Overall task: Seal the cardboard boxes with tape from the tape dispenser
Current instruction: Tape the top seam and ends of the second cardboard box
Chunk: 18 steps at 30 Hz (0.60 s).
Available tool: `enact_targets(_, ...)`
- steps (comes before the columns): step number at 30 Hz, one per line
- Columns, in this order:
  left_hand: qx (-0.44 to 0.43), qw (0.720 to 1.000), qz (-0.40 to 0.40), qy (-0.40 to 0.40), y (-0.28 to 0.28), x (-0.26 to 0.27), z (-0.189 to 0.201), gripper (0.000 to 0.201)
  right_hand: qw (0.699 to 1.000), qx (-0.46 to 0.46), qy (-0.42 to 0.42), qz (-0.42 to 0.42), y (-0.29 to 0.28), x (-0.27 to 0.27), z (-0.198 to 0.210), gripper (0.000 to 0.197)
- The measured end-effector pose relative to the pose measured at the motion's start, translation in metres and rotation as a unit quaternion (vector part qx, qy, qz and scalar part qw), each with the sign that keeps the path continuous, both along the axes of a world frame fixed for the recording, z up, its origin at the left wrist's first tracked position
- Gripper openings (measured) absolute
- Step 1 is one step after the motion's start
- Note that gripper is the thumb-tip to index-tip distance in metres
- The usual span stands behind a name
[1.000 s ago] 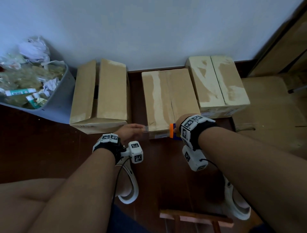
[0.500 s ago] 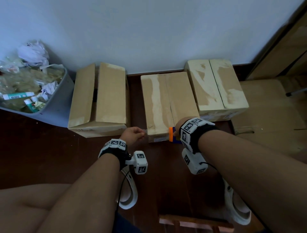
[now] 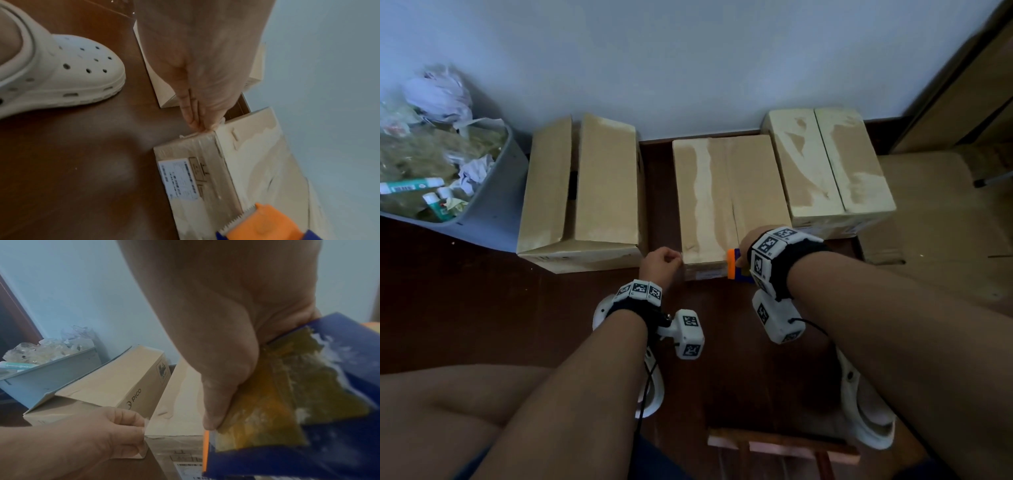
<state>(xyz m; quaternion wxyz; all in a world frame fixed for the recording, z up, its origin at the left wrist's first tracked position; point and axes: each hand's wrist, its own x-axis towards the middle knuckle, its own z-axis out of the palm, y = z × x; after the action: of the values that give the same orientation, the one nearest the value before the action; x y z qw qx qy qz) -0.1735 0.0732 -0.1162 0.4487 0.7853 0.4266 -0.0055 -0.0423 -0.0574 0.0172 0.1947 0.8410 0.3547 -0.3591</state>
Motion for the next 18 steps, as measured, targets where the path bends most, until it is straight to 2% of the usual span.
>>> enact_targets(5, -0.021, 0.996, 0.083, 0.02, -0.005, 0.015, -0.003, 0.033, 0.999, 0.018, 0.025, -0.015, -0.001, -0.002, 0.009, 0.037)
enact_targets(8, -0.025, 0.992, 0.108, 0.053, -0.005, 0.022, -0.003, 0.029, 0.999, 0.02, 0.029, -0.012, -0.001, -0.003, 0.011, 0.037)
enact_targets(10, -0.06, 0.99, 0.096, 0.085, -0.005, 0.023, -0.005, 0.026, 0.999, 0.016, 0.034, -0.005, 0.0, -0.003, 0.013, 0.038)
enact_targets(12, -0.128, 0.983, 0.106, 0.083, -0.001, 0.018, -0.009, 0.029, 0.998, 0.017, 0.052, -0.01, -0.001, -0.004, 0.016, 0.038)
enact_targets(15, -0.245, 0.949, 0.192, 0.044, 0.006, 0.007, -0.012, 0.036, 0.998, 0.023, 0.062, -0.016, -0.001, -0.004, 0.021, 0.04)
enact_targets(17, -0.324, 0.912, 0.252, -0.003, 0.005, 0.002, -0.004, 0.035, 0.998, 0.016, 0.054, -0.009, -0.001, -0.005, 0.025, 0.04)
enact_targets(18, -0.331, 0.908, 0.257, -0.011, 0.002, 0.003, 0.002, 0.03, 0.998, 0.015, 0.053, -0.005, 0.0, -0.003, 0.024, 0.039)
